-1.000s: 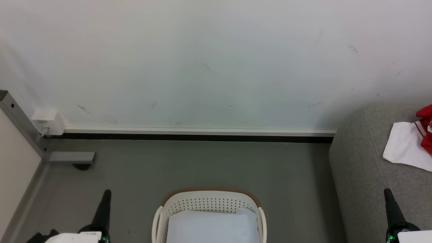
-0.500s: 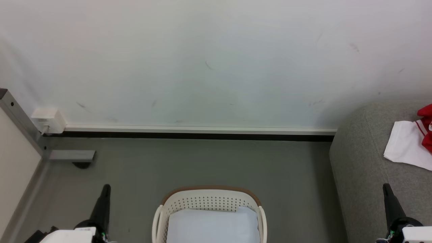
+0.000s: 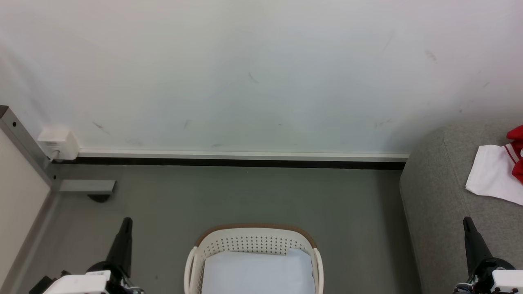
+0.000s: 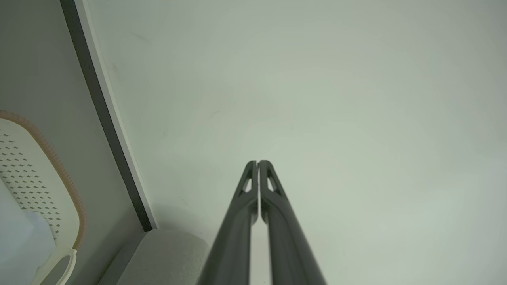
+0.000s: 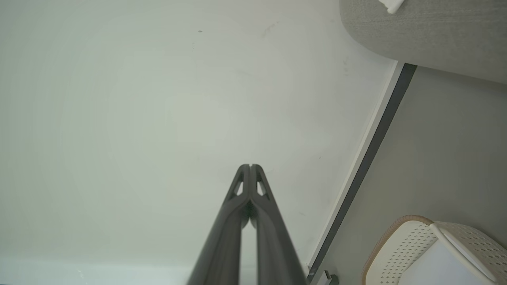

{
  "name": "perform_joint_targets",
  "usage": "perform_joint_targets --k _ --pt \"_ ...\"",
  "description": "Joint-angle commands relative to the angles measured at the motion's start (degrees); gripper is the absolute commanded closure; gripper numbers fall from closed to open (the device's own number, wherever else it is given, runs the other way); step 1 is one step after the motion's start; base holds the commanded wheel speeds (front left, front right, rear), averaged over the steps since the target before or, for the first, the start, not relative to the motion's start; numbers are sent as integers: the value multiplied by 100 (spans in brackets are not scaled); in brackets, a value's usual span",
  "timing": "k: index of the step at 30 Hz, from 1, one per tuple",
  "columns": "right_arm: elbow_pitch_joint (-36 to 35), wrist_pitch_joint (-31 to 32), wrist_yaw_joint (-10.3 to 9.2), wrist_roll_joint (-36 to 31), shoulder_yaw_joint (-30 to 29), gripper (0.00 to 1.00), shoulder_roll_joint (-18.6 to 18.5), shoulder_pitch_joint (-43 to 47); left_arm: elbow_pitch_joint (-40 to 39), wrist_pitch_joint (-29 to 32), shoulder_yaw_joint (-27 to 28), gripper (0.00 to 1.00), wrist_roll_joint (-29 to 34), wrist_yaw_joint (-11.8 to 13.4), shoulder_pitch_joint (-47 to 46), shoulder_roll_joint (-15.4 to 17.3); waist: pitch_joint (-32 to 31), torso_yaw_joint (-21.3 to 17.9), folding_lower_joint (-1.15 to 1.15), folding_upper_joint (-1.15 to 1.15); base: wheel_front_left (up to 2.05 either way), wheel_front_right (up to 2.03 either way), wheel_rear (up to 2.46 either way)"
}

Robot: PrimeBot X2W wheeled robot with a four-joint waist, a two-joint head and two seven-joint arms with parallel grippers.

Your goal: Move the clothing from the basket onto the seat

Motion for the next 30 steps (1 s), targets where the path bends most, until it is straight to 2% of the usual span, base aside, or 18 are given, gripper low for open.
perform_joint_targets --k 1,30 --pt "18 19 -12 11 -23 100 -44 -82 0 25 18 100 -74 -26 -49 13 0 0 0 -1 0 0 0" --pt "17 18 -12 12 -22 100 -43 -81 -1 23 16 100 -75 -26 -48 13 0 0 0 -1 0 0 0"
